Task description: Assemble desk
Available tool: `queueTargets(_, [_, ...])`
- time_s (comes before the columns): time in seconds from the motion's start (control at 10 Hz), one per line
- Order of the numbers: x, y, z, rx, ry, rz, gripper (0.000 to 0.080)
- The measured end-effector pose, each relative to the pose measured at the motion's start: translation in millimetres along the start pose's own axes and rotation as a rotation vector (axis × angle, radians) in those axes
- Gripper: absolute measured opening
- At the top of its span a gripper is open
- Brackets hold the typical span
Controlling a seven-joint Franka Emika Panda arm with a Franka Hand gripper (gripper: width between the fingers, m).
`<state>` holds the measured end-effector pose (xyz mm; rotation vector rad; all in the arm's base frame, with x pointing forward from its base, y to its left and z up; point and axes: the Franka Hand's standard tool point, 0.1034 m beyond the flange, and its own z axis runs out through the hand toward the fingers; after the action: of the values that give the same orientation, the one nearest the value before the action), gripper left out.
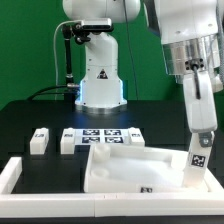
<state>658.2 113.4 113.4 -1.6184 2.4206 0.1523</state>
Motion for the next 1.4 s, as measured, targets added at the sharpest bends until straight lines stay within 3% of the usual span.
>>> queueTargets(0.3, [-0.3, 0.4, 0.6, -0.002, -0.004, -0.006, 0.0317])
queueTargets(0.4, [-1.0, 0.9, 1.0, -0.003, -0.006, -0.011, 0.05])
queueTargets(0.5, [-1.3, 1.2, 1.2, -0.003, -0.006, -0.016, 0.05])
queueTargets(0.6, [-1.5, 1.4, 1.3, -0.003, -0.006, -0.022, 0.0618])
queueTargets(0.7, [-2.2, 1.2, 0.3, -0.002, -0.007, -0.035, 0.0643])
queueTargets(1.0, [-7.9, -2.1, -41.2, 0.038, -0.039, -0.14, 0.0649])
queueTargets(1.4, [-8.0, 0.7, -35.2, 0.03, -0.035, -0.148, 0.0649])
